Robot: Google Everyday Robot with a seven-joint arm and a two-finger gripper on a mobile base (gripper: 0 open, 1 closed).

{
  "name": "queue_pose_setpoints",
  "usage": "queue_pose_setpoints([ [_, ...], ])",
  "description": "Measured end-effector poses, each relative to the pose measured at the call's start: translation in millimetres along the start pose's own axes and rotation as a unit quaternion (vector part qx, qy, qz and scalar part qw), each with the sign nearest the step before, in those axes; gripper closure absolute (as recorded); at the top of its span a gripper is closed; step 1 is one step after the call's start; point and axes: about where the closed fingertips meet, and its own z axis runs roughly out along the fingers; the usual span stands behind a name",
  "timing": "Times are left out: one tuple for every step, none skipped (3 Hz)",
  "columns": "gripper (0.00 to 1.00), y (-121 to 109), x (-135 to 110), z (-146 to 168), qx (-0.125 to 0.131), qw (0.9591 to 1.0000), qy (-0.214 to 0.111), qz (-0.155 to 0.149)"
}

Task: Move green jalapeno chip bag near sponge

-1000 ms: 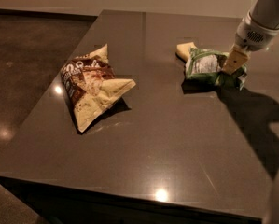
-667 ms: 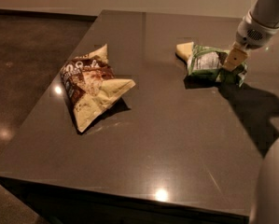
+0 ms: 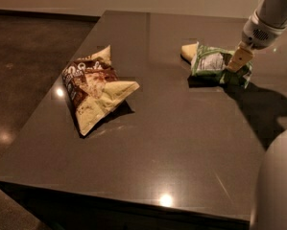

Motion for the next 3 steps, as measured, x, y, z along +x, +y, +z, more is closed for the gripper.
queue_pose_setpoints([
  [0.05,-2.1,-2.1,3.5,0.002,1.0,-0.002,0.0],
  [0.0,-3.4,-3.5,5.9,0.003,1.0,-0.004,-0.001],
  [0.0,-3.4,-3.5,6.0,0.003,1.0,-0.004,-0.001],
])
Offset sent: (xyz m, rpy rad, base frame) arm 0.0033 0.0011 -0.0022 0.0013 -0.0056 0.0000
